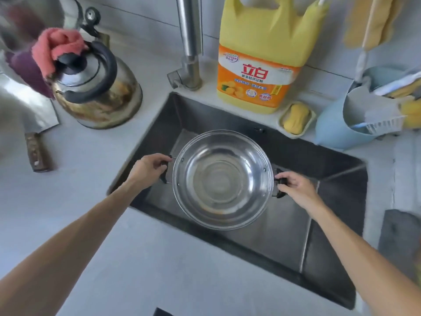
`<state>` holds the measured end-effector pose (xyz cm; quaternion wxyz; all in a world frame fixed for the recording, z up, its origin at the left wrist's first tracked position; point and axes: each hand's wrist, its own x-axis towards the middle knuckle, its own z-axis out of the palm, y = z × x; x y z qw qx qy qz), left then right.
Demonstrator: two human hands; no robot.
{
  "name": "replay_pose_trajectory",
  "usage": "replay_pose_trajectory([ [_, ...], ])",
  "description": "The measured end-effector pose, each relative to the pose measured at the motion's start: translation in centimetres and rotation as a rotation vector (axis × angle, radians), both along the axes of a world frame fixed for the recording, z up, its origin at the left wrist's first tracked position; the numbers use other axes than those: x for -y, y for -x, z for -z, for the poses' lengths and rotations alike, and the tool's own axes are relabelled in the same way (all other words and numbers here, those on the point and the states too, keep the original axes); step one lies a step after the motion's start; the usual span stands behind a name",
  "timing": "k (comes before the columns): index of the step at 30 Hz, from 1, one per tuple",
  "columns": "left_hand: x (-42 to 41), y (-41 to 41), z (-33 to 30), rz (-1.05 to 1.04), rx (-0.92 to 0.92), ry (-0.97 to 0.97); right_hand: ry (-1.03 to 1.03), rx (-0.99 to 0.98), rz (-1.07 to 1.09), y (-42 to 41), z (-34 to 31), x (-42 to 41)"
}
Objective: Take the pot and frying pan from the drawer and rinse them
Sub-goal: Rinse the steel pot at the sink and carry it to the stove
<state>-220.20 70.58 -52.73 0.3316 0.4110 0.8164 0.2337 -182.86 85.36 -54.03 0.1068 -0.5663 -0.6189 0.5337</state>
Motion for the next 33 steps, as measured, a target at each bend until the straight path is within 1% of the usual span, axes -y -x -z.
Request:
replay_pose_trajectory([
  [3, -0.8, 0.0, 2.7, 0.029, -0.03, 0.119, 0.04, 0.035, -0.003, 0.1, 3.5, 0.5],
  [7, -0.8, 0.6, 5.0, 0.018, -0.037, 0.212, 0.061, 0.044, -0.024, 1.1, 6.3, 0.8],
  [13, -1.1, 1.7, 6.6, -0.035, -0.047, 0.243, 0.075, 0.102, -0.098, 2.9, 8.0, 0.3],
  [16, -1.4, 2.0, 7.6, -0.024, -0.066, 0.282, 0.07, 0.133, -0.101, 3.4, 8.3, 0.2],
  [20, -1.6, 2.1, 8.7, -0.033, -0.076, 0.308, 0.061, 0.128, -0.093, 3.7, 8.5, 0.2],
  [21, -1.7, 2.1, 8.8, -0.022, -0.08, 0.328, 0.055, 0.127, -0.092, 3.7, 8.5, 0.2],
  [24, -2.2, 1.7, 7.7, 0.113, -0.13, 0.434, 0.052, 0.127, -0.087, 3.8, 8.7, 0.0],
  [25, -2.7, 1.6, 6.8, 0.125, -0.163, 0.395, 0.051, 0.129, -0.092, 3.8, 8.7, -0.1],
  [26, -3.3, 1.4, 5.6, 0.109, -0.206, 0.28, 0.053, 0.133, -0.096, 3.8, 8.6, -0.1],
  [28, -5.1, 0.9, 2.4, 0.016, -0.29, -0.076, 0.06, 0.131, -0.102, 3.8, 8.6, 0.0],
  [29, -6.4, 0.9, 0.4, -0.033, -0.304, -0.244, 0.057, 0.129, -0.102, 3.8, 8.5, 0.1],
  [30, -7.8, 1.0, -1.4, -0.081, -0.297, -0.372, 0.054, 0.128, -0.098, 3.9, 8.5, 0.1],
  [31, -9.2, 1.2, -3.1, -0.123, -0.288, -0.45, 0.052, 0.126, -0.093, 3.9, 8.5, 0.1],
  [32, -10.6, 1.5, -4.5, -0.15, -0.287, -0.482, 0.05, 0.129, -0.084, 3.9, 8.6, 0.2],
  [33, -11.9, 1.8, -5.4, -0.15, -0.301, -0.476, 0.046, 0.131, -0.076, 3.9, 8.6, 0.3],
])
